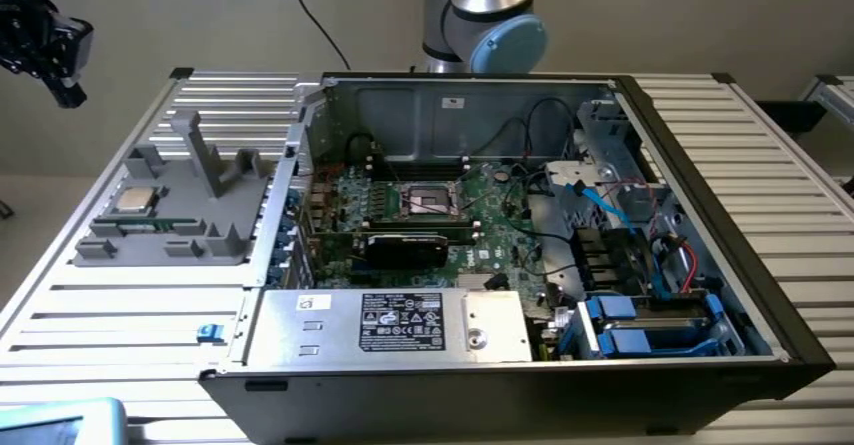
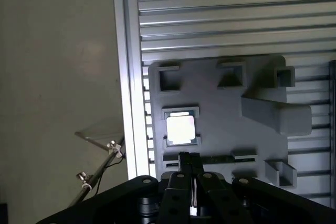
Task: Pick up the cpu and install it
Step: 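Pick up the cpu and move it towards the insertion slot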
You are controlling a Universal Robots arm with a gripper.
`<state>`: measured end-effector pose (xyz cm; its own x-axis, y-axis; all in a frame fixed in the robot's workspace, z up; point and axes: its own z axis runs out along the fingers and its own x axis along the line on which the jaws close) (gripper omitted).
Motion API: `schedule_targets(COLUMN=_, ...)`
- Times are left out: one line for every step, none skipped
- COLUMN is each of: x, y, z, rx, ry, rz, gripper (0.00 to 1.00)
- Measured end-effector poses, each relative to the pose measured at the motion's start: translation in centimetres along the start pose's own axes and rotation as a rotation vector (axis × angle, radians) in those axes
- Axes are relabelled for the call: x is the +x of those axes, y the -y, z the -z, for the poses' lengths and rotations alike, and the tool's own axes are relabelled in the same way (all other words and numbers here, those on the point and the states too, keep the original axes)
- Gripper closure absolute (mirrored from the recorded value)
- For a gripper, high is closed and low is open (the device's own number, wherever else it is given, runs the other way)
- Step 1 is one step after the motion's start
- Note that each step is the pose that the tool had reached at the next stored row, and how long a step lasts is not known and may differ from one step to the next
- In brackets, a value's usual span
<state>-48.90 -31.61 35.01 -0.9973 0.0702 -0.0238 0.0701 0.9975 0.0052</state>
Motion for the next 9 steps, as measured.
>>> schedule_targets(x=0.00, y=0.00, z=0.00, rx=0.0000, ry=0.0000, rz=0.000, gripper=0.82)
schedule_targets(x=0.00, y=0.00, z=0.00, rx=0.0000, ry=0.0000, rz=0.000, gripper=0.75)
schedule_targets(x=0.00, y=0.00, z=0.00, rx=0.0000, ry=0.0000, rz=0.000, gripper=0.69)
schedule_targets(x=0.00, y=0.00, z=0.00, rx=0.0000, ry=0.0000, rz=0.000, gripper=0.69)
schedule_targets(x=0.00, y=0.00, z=0.00, rx=0.0000, ry=0.0000, rz=0.000, gripper=0.64)
schedule_targets(x=0.00, y=0.00, z=0.00, rx=0.0000, ry=0.0000, rz=0.001, gripper=0.64)
schedule_targets(x=0.00, y=0.00, z=0.00, rx=-0.0001, ry=0.0000, rz=0.003, gripper=0.58)
schedule_targets(x=0.00, y=0.00, z=0.00, rx=-0.0002, ry=-0.0001, rz=0.007, gripper=0.52)
schedule_targets(x=0.00, y=0.00, z=0.00, rx=-0.0003, ry=-0.0001, rz=0.013, gripper=0.46)
